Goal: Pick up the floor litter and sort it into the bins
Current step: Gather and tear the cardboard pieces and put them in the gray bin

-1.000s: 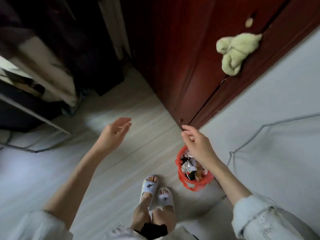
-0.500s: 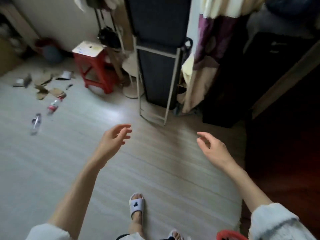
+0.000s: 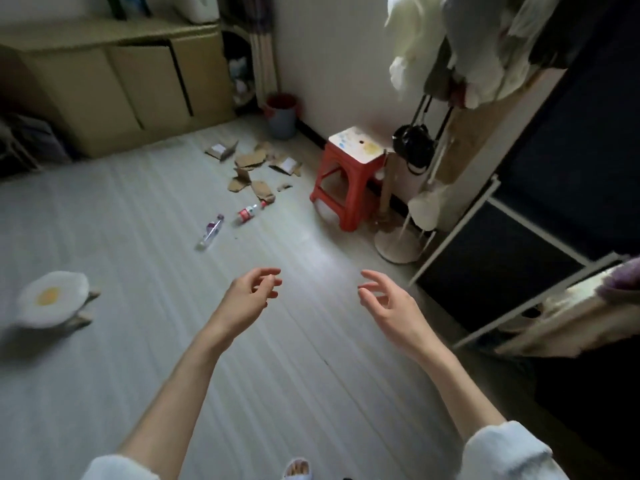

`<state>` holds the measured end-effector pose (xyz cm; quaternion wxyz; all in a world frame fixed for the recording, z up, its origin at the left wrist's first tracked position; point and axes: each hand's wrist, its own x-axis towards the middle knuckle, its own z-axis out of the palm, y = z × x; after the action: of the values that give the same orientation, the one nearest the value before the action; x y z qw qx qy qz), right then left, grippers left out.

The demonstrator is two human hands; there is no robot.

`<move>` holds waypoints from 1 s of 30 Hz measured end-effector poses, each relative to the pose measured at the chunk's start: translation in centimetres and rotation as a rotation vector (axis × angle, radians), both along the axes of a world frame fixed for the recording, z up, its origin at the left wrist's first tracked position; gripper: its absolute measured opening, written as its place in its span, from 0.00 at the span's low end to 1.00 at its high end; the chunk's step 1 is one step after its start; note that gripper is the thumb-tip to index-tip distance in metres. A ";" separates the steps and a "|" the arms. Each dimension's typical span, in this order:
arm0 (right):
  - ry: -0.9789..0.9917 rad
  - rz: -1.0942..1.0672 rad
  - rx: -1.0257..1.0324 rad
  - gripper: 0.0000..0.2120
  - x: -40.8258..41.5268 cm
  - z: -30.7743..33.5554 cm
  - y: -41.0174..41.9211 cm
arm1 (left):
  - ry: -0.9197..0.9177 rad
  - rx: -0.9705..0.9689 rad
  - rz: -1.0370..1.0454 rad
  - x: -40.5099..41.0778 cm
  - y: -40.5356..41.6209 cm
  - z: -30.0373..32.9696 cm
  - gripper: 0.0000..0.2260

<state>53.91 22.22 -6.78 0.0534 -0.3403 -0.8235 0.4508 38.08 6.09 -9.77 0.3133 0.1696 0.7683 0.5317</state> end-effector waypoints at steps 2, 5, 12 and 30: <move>0.007 0.029 -0.006 0.17 -4.9 0.4 0.9 | 0.004 0.000 0.028 -4.5 0.6 0.4 0.09; 0.011 0.065 -0.024 0.17 -11.4 0.1 2.6 | 0.000 0.015 0.054 -10.3 1.9 0.3 0.09; 0.053 0.069 -0.066 0.16 -28.4 -2.2 9.1 | 0.040 -0.047 0.048 -26.3 6.6 -1.0 0.09; -0.029 0.288 -0.152 0.16 -76.7 -2.4 15.7 | -0.021 -0.106 0.272 -69.4 7.9 -2.8 0.10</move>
<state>-22.83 37.92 -9.18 -0.0495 -0.2282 -0.8280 0.5098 -31.35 14.01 -12.59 0.2548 0.0416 0.8079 0.5298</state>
